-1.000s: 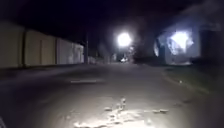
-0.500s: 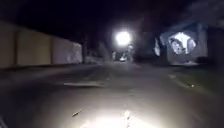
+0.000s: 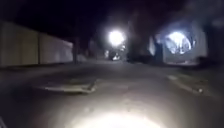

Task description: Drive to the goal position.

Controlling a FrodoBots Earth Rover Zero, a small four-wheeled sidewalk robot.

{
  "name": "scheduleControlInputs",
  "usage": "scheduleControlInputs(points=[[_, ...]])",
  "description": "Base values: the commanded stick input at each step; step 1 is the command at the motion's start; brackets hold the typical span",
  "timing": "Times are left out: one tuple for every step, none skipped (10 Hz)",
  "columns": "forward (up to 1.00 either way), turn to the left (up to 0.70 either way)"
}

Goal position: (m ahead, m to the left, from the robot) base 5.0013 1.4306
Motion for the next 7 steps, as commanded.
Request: scheduleControlInputs(points=[[1.0, -0.07], [1.0, -0.4], [1.0, -0.4], [1.0, -0.4], [1.0, -0.4], [1.0, -0.4], [1.0, -0.4]])
